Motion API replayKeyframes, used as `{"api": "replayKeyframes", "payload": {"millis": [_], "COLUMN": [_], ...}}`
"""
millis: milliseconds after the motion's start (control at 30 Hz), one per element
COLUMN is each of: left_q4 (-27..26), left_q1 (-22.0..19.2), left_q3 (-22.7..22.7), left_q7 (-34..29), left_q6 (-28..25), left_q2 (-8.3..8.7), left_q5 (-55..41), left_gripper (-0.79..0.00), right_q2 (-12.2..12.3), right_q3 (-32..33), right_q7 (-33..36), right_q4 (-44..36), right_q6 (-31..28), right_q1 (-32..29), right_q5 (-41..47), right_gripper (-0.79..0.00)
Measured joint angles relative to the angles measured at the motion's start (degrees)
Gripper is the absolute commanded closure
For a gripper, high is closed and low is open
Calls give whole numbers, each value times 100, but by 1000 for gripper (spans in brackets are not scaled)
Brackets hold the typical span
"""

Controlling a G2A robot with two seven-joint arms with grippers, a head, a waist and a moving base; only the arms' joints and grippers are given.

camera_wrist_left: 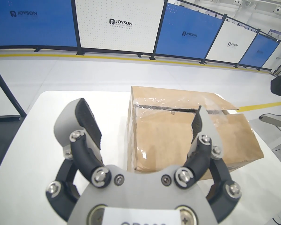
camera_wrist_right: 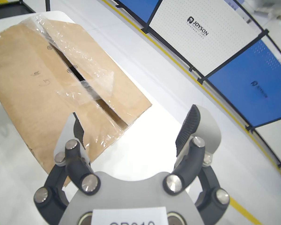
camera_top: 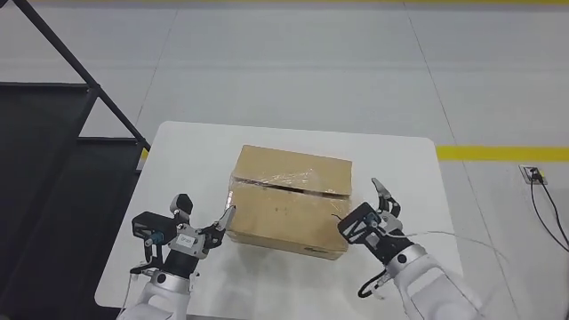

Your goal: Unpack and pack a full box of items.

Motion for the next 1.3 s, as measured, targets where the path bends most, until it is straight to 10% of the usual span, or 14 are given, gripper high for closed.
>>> {"api": "replayKeyframes", "payload": {"millis": [133, 467, 767, 1100, 1300], "left_q4": [1, -49, -26, -31, -21], "left_q1": [-2, 15, 114, 137, 154], "left_q3": [3, -371, -489, -495, -497], "left_q7": [0, 42, 139, 197, 244], "left_q6": [-2, -23, -14, 34, 76], "left_q2": [0, 43, 80, 113, 130], "left_q5": [-11, -795, -954, -997, -1013], "left_gripper": [-785, -785, -785, -785, -785], "right_q2": [-4, -302, -575, -873, -996], "right_q3": [-50, -1937, -2506, -2785, -2772], "right_q7": [-35, 1329, 1594, 1955, 1930], "right_q4": [178, 512, 948, 1242, 1355], "right_q6": [-109, -94, -528, -558, -547], "right_q1": [164, 982, 1422, 1650, 1669], "right_q5": [192, -4146, -4884, -5167, -5227], "right_gripper": [-785, -785, -776, -634, -379]}}
